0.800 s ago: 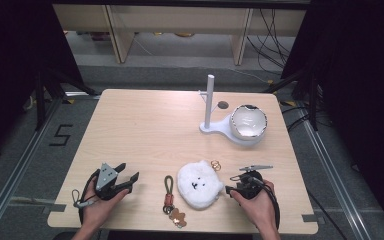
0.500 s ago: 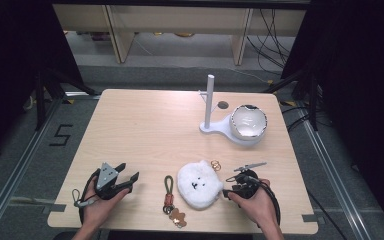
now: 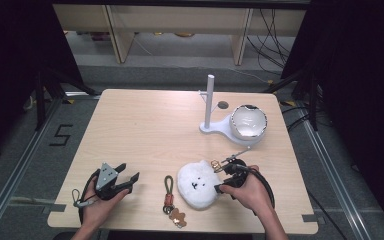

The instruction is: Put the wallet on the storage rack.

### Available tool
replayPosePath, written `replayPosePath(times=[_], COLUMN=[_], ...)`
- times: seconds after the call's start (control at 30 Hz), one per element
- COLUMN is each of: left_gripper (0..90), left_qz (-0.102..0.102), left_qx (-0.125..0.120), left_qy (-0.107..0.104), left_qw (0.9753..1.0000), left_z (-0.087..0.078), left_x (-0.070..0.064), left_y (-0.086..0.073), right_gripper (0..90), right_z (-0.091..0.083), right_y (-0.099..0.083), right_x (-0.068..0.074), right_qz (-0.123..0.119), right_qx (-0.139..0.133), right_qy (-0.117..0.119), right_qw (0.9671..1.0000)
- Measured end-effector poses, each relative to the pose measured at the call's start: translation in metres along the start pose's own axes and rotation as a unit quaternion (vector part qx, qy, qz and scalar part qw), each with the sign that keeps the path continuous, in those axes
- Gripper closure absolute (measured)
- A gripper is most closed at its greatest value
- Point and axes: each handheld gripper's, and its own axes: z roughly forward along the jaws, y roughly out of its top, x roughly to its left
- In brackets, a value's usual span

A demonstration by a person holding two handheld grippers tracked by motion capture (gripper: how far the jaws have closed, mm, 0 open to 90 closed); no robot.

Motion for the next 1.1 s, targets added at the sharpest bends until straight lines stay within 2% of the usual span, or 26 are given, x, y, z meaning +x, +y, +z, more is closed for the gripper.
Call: replayPosePath(times=[0.1, 0.13, 0.23, 0.3, 0.33, 0.4, 0.43, 0.47, 0.5, 0.53, 0.6, 0.63, 0.67, 0.73, 0.77, 0.8, 0.83, 0.87, 1.03, 1.07, 1.1], left_gripper=[37.6, 37.7, 37.8, 37.7, 37.6, 37.6, 37.5, 37.5, 37.5, 37.5, 37.5, 37.6, 37.6, 37.5, 37.5, 37.6, 37.5, 37.5, 37.5, 37.5, 37.5], left_qz=[0.0, 0.0, 0.002, 0.001, -0.001, -0.006, -0.007, -0.007, -0.007, -0.002, -0.001, 0.0, 0.001, 0.0, -0.002, -0.001, -0.001, -0.002, -0.002, -0.002, -0.002], left_qx=[0.001, 0.001, 0.002, 0.002, -0.002, -0.006, -0.006, -0.006, -0.006, -0.003, -0.001, 0.001, 0.001, 0.001, -0.001, 0.0, 0.0, -0.001, 0.0, 0.0, 0.0], left_qy=[0.0, 0.001, -0.001, 0.002, 0.001, -0.001, -0.001, -0.001, -0.001, -0.001, 0.001, 0.002, 0.001, 0.001, -0.001, 0.0, 0.0, 0.001, 0.001, 0.001, 0.001], left_qw=[1.0, 1.0, 1.0, 1.0, 1.0, 1.0, 1.0, 1.0, 1.0, 1.0, 1.0, 1.0, 1.0, 1.0, 1.0, 1.0, 1.0, 1.0, 1.0, 1.0, 1.0], left_z=[0.001, 0.001, 0.001, 0.0, 0.0, 0.0, 0.0, 0.0, 0.0, 0.0, 0.0, 0.0, 0.0, 0.0, 0.0, 0.0, 0.0, 0.0, 0.0, 0.0, -0.001], left_x=[0.0, -0.001, -0.001, 0.0, 0.0, 0.0, 0.001, 0.0, 0.0, 0.0, -0.001, -0.001, -0.001, -0.001, 0.0, 0.0, 0.0, 0.0, 0.0, -0.001, 0.0], left_y=[0.0, 0.0, 0.0, 0.0, 0.0, 0.0, 0.0, -0.001, -0.001, 0.0, 0.0, 0.0, 0.0, 0.0, 0.0, 0.0, 0.0, 0.0, 0.0, 0.0, 0.0], right_gripper=[50.8, 47.2, 45.5, 44.9, 44.2, 44.1, 44.0, 44.0, 44.0, 44.1, 44.4, 46.1, 49.3, 51.1, 61.8, 67.3, 67.3, 74.5, 80.1, 81.0, 81.2], right_z=[0.004, 0.01, 0.016, 0.024, 0.027, 0.029, 0.033, 0.036, 0.036, 0.036, 0.037, 0.04, 0.037, 0.038, 0.036, 0.037, 0.037, 0.035, 0.031, 0.028, 0.026], right_y=[0.006, 0.012, 0.017, 0.022, 0.024, 0.024, 0.025, 0.026, 0.026, 0.029, 0.03, 0.03, 0.031, 0.031, 0.032, 0.032, 0.032, 0.031, 0.027, 0.026, 0.025], right_x=[-0.001, -0.003, -0.004, -0.004, -0.002, -0.004, -0.005, -0.007, -0.007, -0.005, -0.007, -0.009, -0.007, -0.007, -0.007, -0.009, -0.009, -0.011, -0.01, -0.008, -0.008], right_qz=[-0.004, -0.012, -0.015, 0.0, 0.017, 0.008, 0.014, 0.005, 0.005, 0.022, 0.017, -0.001, 0.013, 0.013, 0.021, 0.01, 0.01, 0.011, -0.001, -0.01, -0.017], right_qx=[0.003, 0.01, 0.012, 0.022, 0.031, 0.028, 0.03, 0.028, 0.028, 0.037, 0.041, 0.027, 0.046, 0.044, 0.052, 0.041, 0.041, 0.035, 0.016, 0.012, 0.006], right_qy=[0.008, 0.019, 0.02, 0.036, 0.034, 0.036, 0.033, 0.033, 0.033, 0.039, 0.038, 0.038, 0.046, 0.044, 0.047, 0.045, 0.045, 0.05, 0.053, 0.037, 0.034], right_qw=[1.0, 0.9997, 0.9996, 0.9991, 0.9988, 0.9989, 0.9989, 0.9991, 0.9991, 0.9983, 0.9983, 0.9989, 0.9978, 0.998, 0.9973, 0.9981, 0.9981, 0.9981, 0.9984, 0.9992, 0.9993])
